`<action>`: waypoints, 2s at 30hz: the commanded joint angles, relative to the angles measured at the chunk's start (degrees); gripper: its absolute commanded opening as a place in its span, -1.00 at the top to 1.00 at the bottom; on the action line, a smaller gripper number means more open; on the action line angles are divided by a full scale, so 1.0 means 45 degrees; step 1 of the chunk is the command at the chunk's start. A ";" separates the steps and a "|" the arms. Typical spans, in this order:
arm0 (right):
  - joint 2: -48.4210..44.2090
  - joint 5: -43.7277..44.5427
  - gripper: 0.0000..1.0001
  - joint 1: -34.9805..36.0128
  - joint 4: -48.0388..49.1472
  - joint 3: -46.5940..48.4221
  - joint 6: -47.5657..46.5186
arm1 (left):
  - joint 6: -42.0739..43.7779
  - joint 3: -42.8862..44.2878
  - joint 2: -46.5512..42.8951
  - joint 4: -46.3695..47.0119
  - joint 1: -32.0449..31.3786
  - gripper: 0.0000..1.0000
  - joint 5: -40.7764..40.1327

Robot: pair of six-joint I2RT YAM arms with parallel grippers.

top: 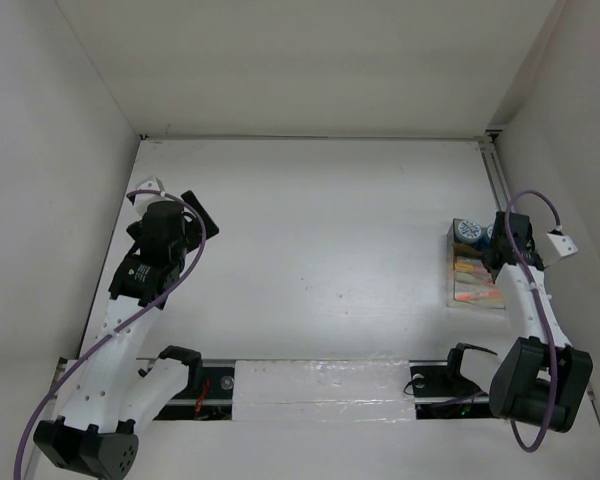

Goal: Sort the stationery into containers
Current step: Place the stationery into the container

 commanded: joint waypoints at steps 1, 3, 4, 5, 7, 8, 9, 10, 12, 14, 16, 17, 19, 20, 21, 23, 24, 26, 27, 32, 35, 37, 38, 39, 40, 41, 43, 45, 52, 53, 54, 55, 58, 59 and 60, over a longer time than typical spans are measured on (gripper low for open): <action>-0.0329 0.0134 1.00 0.0510 -0.0541 -0.0081 0.0704 | 0.0147 0.0252 -0.0195 0.0308 -0.0024 -1.00 -0.0187; -0.0329 0.0134 1.00 0.0685 -0.0776 -0.0081 0.1173 | 0.0147 0.0252 -0.0195 0.0308 -0.0024 -1.00 -0.0187; -0.0329 0.0134 1.00 0.0861 -0.0932 -0.0081 0.1329 | 0.0147 0.0252 -0.0195 0.0308 -0.0024 -1.00 -0.0187; -0.0329 0.0134 1.00 0.0863 -0.0933 -0.0081 0.1543 | 0.0147 0.0252 -0.0195 0.0308 -0.0024 -1.00 -0.0187; -0.0329 0.0134 1.00 0.1155 -0.1418 -0.0081 0.1914 | 0.0147 0.0252 -0.0312 0.0308 -0.0024 -1.00 -0.0187; -0.0329 0.0270 1.00 0.1156 -0.1557 -0.0081 0.2071 | 0.0147 0.0252 -0.0312 0.0308 -0.0024 -1.00 -0.0187; -0.0464 0.0271 1.00 0.1311 -0.1558 -0.0081 0.2208 | 0.0147 0.0252 -0.0312 0.0308 -0.0024 -1.00 -0.0187; -0.0465 0.0271 1.00 0.1312 -0.1906 -0.0081 0.2364 | 0.0147 0.0252 -0.0312 0.0308 -0.0024 -1.00 -0.0187; -0.0465 0.0271 1.00 0.1312 -0.2221 0.0075 0.2851 | 0.0147 0.0252 -0.0312 0.0308 -0.0024 -1.00 -0.0187; -0.0309 0.0155 1.00 0.1428 -0.2475 0.0211 0.2971 | 0.0147 0.0252 -0.0428 0.0308 -0.0024 -1.00 -0.0187; 0.0041 0.0154 1.00 0.1429 -0.2592 0.0212 0.3126 | 0.0147 0.0252 -0.0430 0.0308 -0.0024 -1.00 -0.0304; 0.0042 0.0154 1.00 0.1429 -0.2593 0.0212 0.3127 | 0.0147 0.0252 -0.0546 0.0308 -0.0024 -1.00 -0.0304; 0.0199 0.0154 1.00 0.1429 -0.2866 0.0445 0.3243 | 0.0147 0.0252 -0.0682 0.0308 -0.0024 -1.00 -0.0304; 0.0199 0.0154 1.00 0.1429 -0.2867 0.0446 0.3360 | 0.0147 0.0252 -0.0683 0.0308 -0.0024 -1.00 -0.0304; 0.0199 0.0154 1.00 0.1429 -0.3002 0.0446 0.3362 | 0.0147 0.0252 -0.0683 0.0308 -0.0024 -1.00 -0.0304; 0.0199 0.0019 1.00 0.1429 -0.3003 0.0446 0.3362 | 0.0147 0.0252 -0.0683 0.0308 -0.0024 -1.00 -0.0304; 0.0199 0.0017 1.00 0.1429 -0.3003 0.0446 0.3478 | 0.0147 0.0252 -0.0683 0.0308 -0.0024 -1.00 -0.0304; 0.0199 0.0017 1.00 0.1429 -0.3140 0.0446 0.3479 | 0.0147 0.0252 -0.0683 0.0308 -0.0024 -1.00 -0.0304; 0.0199 0.0017 1.00 0.1429 -0.3334 0.0446 0.3614 | 0.0147 0.0252 -0.0683 0.0308 -0.0024 -1.00 -0.0304; 0.0316 -0.0237 1.00 0.1742 -0.3980 0.0719 0.4006 | 0.0147 0.0252 -0.0801 0.0308 -0.0024 -1.00 -0.0187; 0.0316 -0.0237 1.00 0.2111 -0.4097 0.0720 0.4338 | 0.0147 0.0252 -0.0918 0.0308 -0.0024 -1.00 -0.0187; 0.0316 -0.0237 1.00 0.2113 -0.4097 0.0720 0.4338 | 0.0147 0.0252 -0.1034 0.0308 -0.0024 -1.00 -0.0187; 0.0432 -0.0237 1.00 0.2248 -0.4097 0.0720 0.4473 | 0.0147 0.0252 -0.1035 0.0308 -0.0024 -1.00 -0.0187; 0.0433 -0.0237 1.00 0.2250 -0.4213 0.0720 0.4475 | 0.0147 0.0252 -0.1035 0.0308 -0.0024 -1.00 -0.0187; 0.0549 -0.0237 1.00 0.2250 -0.4214 0.0720 0.4591 | 0.0147 0.0252 -0.1035 0.0308 -0.0024 -1.00 -0.0187; 0.0666 -0.0237 1.00 0.2366 -0.4408 0.0720 0.4766 | 0.0147 0.0252 -0.1035 0.0308 -0.0024 -1.00 -0.0071; 0.0803 -0.0120 1.00 0.2367 -0.4527 0.0720 0.4884 | 0.0147 0.0252 -0.1035 0.0308 -0.0024 -1.00 -0.0070; 0.0804 -0.0120 1.00 0.2367 -0.4664 0.0837 0.4885 | 0.0147 0.0252 -0.1035 0.0308 -0.0024 -1.00 -0.0070; 0.0940 -0.0120 1.00 0.2232 -0.4781 0.0837 0.5119 | 0.0147 0.0252 -0.1035 0.0308 -0.0024 -1.00 -0.0070; 0.1057 -0.0236 1.00 0.2037 -0.4781 0.0837 0.5119 | 0.0147 0.0252 -0.1035 0.0308 -0.0024 -1.00 -0.0070; 0.1058 -0.0237 1.00 0.2035 -0.4781 0.0837 0.5119 | 0.0147 0.0252 -0.1035 0.0308 -0.0024 -1.00 -0.0070; 0.1058 -0.0237 1.00 0.1900 -0.4781 0.0837 0.4984 | 0.0147 0.0252 -0.1035 0.0308 -0.0024 -1.00 -0.0070; 0.1175 -0.0354 1.00 0.1898 -0.4781 0.0837 0.4867 | 0.0147 0.0252 -0.1035 0.0308 -0.0024 -1.00 0.0048; 0.1175 -0.0354 1.00 0.1743 -0.4781 0.0837 0.4865 | 0.0147 0.0252 -0.1035 0.0308 -0.0024 -1.00 0.0048; 0.1175 -0.0470 1.00 0.1587 -0.4781 0.0837 0.4865 | 0.0147 0.0252 -0.1035 0.0308 -0.0024 -1.00 0.0048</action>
